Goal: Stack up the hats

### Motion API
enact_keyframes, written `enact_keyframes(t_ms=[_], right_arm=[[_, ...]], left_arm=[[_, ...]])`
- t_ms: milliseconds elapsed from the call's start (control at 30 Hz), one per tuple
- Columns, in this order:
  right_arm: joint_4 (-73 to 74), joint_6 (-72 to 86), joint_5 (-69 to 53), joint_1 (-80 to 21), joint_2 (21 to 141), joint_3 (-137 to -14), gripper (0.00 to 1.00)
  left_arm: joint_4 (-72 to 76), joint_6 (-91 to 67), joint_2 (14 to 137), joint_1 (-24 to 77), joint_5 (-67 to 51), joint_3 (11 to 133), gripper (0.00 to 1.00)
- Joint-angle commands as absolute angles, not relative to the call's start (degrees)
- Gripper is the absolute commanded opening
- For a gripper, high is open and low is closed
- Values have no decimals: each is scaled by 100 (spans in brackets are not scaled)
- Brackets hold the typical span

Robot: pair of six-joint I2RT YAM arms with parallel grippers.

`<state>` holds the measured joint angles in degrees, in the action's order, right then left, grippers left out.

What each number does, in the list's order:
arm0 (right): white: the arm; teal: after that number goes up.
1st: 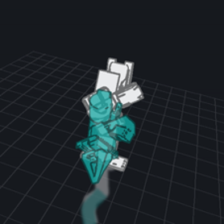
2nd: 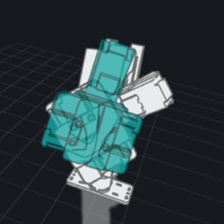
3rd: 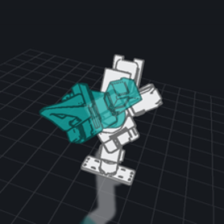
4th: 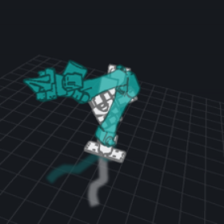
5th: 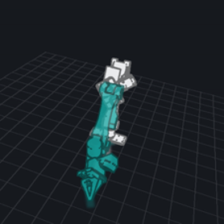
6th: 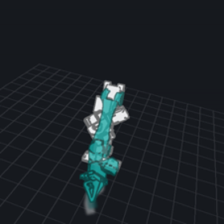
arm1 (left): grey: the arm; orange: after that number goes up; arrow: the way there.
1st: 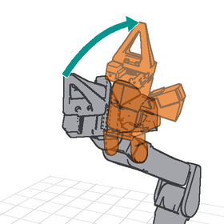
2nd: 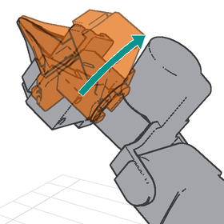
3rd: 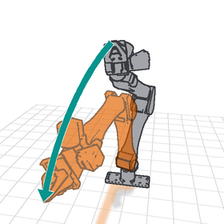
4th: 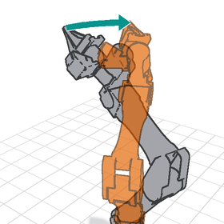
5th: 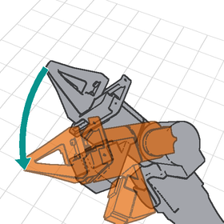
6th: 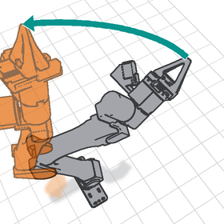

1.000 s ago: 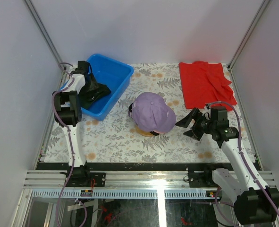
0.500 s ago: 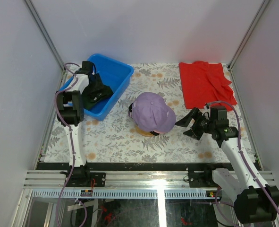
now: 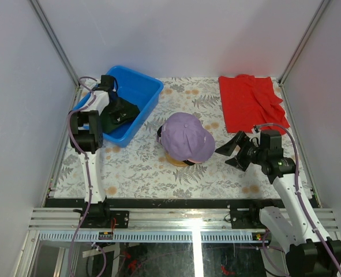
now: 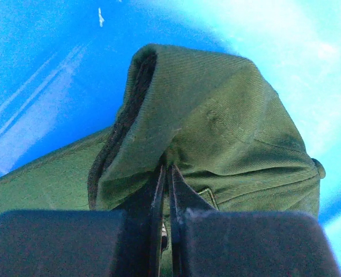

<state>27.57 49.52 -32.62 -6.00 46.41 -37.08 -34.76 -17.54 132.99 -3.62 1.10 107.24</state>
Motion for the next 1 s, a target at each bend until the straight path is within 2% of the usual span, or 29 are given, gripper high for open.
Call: enact_keyframes(t_ms=[0, 367, 567, 967], right_arm=[[2992, 4961, -3428, -633, 4443, -4052, 87], [3033, 4840, -3579, -633, 4395, -4300, 87], [3085, 4858, -3724, -633, 4219, -4375, 87], [2924, 4867, -4084, -628, 4063, -5165, 86]], left_arm=[[-3565, -1877, 13335, -334, -367, 10320, 0], [-3662, -2187, 11240, -387, -1310, 10030, 0], [-3657, -2427, 10593, -524, -1806, 9730, 0], [-3382, -3654, 9533, -585, -3348, 10252, 0]])
